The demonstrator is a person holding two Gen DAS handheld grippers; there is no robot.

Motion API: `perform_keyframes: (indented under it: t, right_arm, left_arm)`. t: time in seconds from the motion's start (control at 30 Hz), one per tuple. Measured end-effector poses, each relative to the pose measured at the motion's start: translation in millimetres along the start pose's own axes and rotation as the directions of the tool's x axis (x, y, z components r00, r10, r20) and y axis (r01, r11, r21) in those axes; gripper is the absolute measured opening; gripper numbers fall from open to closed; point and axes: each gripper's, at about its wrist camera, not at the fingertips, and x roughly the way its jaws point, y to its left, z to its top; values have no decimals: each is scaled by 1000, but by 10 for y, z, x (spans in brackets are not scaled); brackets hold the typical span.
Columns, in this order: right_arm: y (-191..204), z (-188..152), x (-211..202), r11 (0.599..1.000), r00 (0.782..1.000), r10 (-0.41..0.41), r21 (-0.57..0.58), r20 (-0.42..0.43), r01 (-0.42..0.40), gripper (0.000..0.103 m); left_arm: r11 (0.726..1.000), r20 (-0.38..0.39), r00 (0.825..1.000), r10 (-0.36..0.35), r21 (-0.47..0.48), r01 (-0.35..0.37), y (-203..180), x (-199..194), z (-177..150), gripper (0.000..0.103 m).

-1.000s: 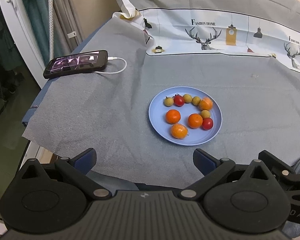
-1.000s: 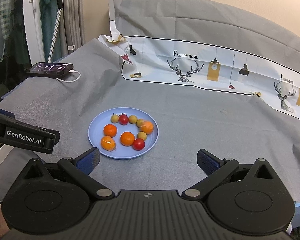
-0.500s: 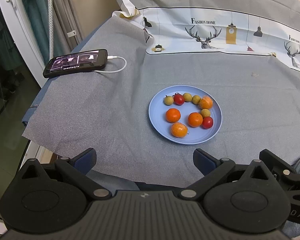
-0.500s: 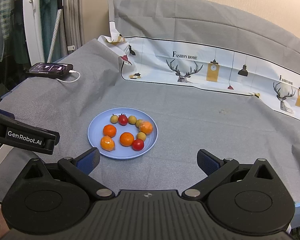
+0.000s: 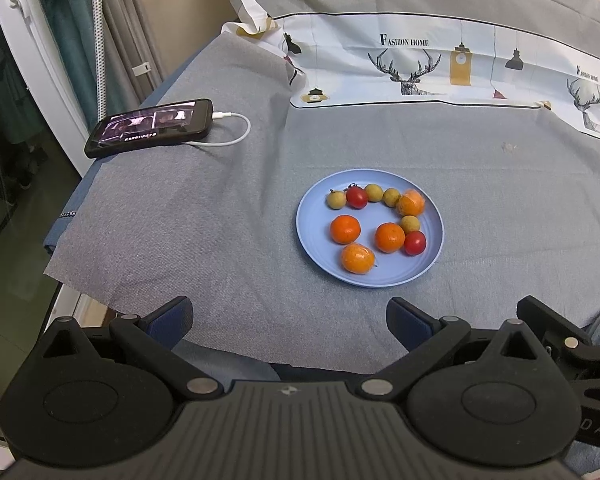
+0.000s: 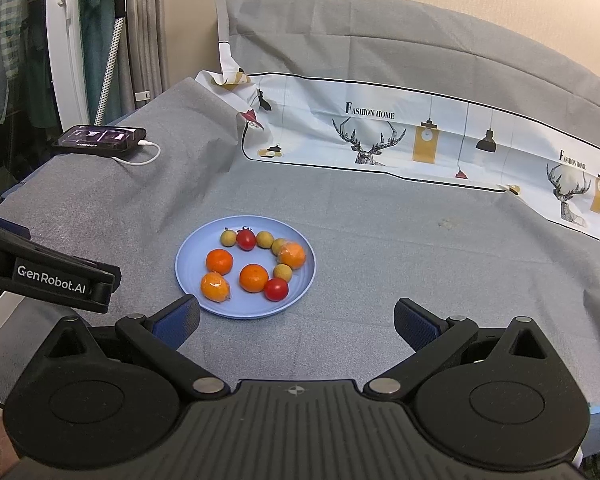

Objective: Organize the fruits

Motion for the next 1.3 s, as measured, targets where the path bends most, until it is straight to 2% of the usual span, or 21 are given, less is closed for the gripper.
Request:
perform_keyframes:
  t: [1.3]
  right_arm:
    - [19,6,2,1000,1000,-1,-1,1,1,102]
  left_arm:
    - [1000,-1,1000,6,9,-6,-1,3,5,103]
